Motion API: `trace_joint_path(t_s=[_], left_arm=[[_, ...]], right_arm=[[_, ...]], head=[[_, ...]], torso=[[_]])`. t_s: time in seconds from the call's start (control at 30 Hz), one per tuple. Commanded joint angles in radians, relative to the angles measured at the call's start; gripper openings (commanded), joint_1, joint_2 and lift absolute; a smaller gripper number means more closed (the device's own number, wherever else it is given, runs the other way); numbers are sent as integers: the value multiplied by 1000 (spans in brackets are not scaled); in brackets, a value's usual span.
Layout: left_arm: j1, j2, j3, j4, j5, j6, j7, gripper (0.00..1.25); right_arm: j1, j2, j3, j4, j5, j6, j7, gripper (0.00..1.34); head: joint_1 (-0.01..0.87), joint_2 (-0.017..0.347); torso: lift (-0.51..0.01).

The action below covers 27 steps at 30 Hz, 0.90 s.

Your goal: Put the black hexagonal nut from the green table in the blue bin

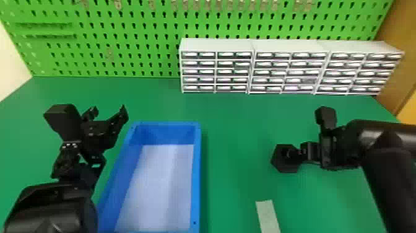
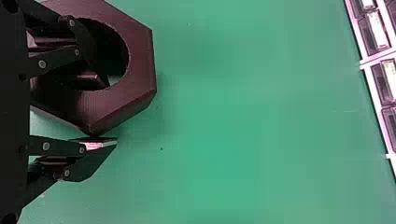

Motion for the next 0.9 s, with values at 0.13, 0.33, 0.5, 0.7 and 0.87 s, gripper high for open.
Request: trace_joint_path(t_s=[0.13,0.33,0.5,0.7,0.87], left_arm=[[2,-3,0,0,0,-2,0,812],[5,-3,0,0,3,-2,1,812],[5,-3,-1,-1,3,-2,3,812],[5,-3,-3,0,5,-2,6,812],[5,-3,-4,0,5,-2,9,812]], right_arm=[[35,-4,3,-55,-23,-36,0,476],[65,-7,3,-118,-46,-63,0,476],[90,-14,12,-164,-73,-111,0,476],[117,-20,27,-234,-107,-169,0,476],[139,-20,37,-297,-113,-224,0,476]], head=[[686,51],[686,51],[686,51],[686,51],[686,51]], torso=[[-97],[-97],[-97],[-97],[-97]])
